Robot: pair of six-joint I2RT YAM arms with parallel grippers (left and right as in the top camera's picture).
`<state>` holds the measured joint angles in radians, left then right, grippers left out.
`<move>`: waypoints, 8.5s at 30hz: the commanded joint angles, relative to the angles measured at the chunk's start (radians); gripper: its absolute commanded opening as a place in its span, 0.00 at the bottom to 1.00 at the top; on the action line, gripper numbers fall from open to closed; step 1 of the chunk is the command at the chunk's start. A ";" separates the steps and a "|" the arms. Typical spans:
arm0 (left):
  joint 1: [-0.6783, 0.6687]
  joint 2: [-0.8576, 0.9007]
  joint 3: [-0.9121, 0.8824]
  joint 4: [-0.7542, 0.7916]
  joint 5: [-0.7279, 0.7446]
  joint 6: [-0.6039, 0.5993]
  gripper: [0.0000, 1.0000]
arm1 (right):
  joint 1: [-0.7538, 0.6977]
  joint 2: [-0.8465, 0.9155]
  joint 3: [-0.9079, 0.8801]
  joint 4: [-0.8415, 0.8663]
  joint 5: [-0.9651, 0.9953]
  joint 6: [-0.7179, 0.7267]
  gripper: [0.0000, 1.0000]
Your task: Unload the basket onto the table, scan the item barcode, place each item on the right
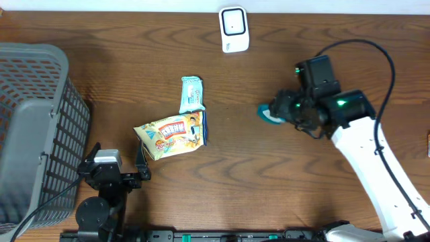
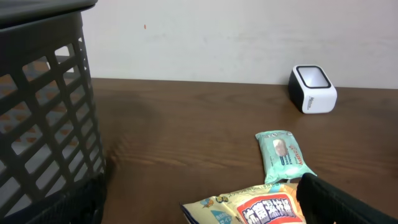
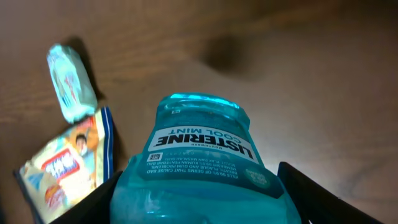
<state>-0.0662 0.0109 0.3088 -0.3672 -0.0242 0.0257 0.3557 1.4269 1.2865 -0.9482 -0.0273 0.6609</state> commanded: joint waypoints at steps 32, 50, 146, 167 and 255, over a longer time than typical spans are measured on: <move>0.004 -0.006 0.000 0.001 0.014 -0.005 0.98 | 0.114 0.296 0.009 0.536 0.545 -0.056 0.27; 0.004 -0.006 0.000 0.001 0.014 -0.005 0.97 | 0.147 0.296 0.009 0.387 0.227 -0.045 0.45; 0.004 -0.006 0.000 0.001 0.014 -0.005 0.98 | 0.051 0.506 0.198 0.119 0.057 -0.934 0.22; 0.004 -0.006 0.000 0.001 0.014 -0.005 0.98 | 0.052 0.237 0.381 0.021 0.034 -0.830 0.10; 0.004 -0.005 0.000 -0.620 0.014 -0.005 0.98 | 0.269 1.090 0.866 1.258 1.128 -1.751 0.07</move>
<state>-0.0662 0.0105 0.3099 -0.9428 -0.0235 0.0254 0.6270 2.5900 2.1216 0.2974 1.0191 -1.0443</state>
